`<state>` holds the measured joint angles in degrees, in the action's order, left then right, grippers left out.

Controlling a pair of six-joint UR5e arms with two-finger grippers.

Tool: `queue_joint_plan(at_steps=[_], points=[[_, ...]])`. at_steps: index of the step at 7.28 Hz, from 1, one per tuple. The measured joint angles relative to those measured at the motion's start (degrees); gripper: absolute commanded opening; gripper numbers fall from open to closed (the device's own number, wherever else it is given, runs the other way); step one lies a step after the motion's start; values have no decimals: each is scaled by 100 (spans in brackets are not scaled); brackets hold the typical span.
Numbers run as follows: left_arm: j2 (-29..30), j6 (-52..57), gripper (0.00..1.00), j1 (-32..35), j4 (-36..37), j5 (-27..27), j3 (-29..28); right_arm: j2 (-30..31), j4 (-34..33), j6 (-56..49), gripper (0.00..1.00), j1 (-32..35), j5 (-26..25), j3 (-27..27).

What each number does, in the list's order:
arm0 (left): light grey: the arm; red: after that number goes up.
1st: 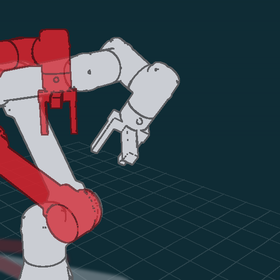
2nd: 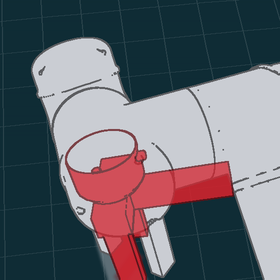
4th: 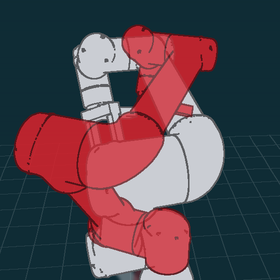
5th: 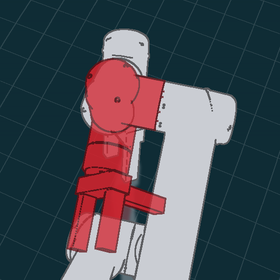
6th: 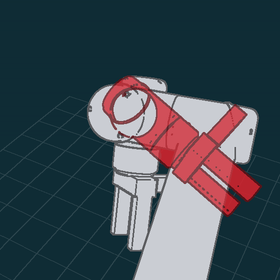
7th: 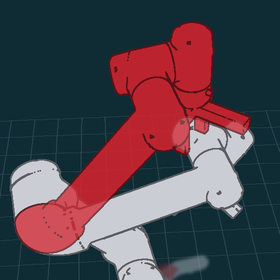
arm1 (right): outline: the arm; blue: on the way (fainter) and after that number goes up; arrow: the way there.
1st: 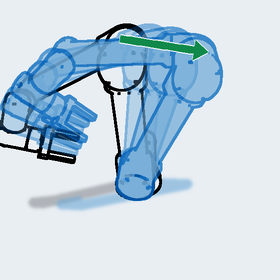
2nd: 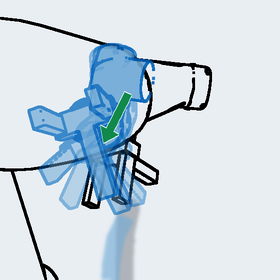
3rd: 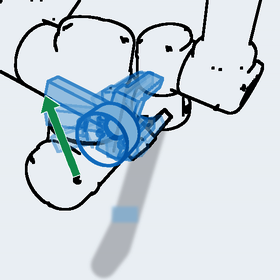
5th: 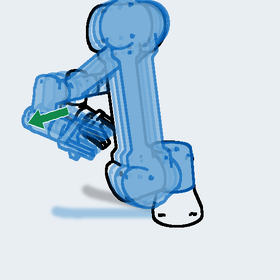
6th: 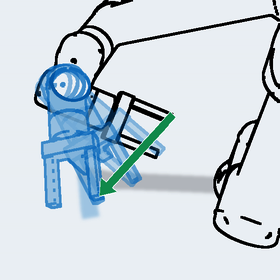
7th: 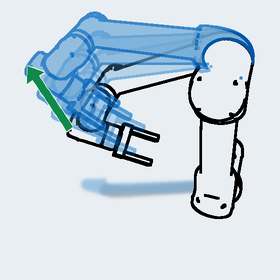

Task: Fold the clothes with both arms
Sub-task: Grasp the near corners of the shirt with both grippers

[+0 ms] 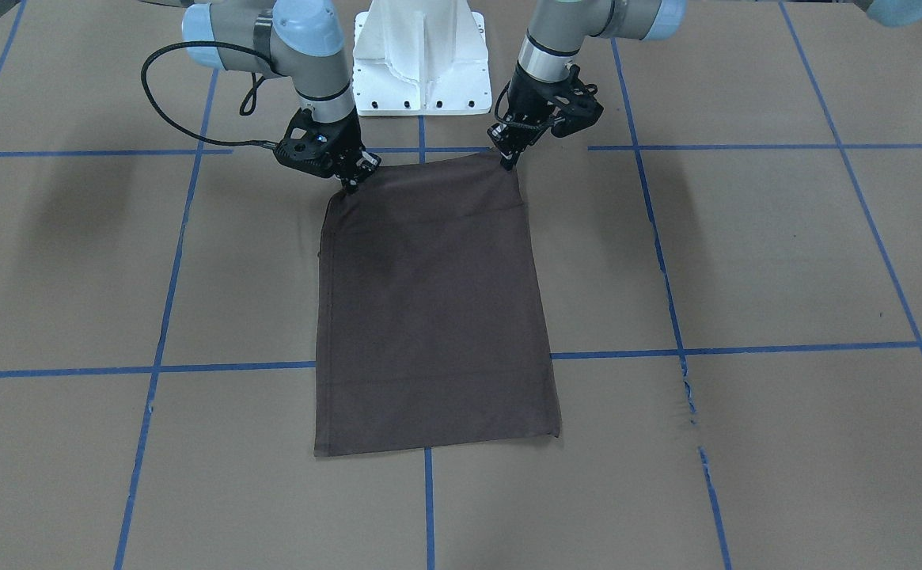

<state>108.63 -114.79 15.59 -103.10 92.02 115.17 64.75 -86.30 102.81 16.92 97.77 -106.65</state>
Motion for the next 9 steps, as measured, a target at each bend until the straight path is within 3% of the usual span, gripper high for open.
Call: queue_joint_plan(at_steps=[3,4,5,6,9], points=[[-3,0,0,2,14,6,19,33,-1,-12,0,8,39,-49],[0,0,0,-10,21,10,26,53,-1,-14,20,-2,54,-73],[2,0,0,-16,24,14,29,41,1,-8,47,-35,53,-73],[2,0,0,-16,26,16,32,23,16,-8,99,-60,49,-56],[0,0,0,-10,26,10,32,9,47,-50,100,-96,10,-35]])
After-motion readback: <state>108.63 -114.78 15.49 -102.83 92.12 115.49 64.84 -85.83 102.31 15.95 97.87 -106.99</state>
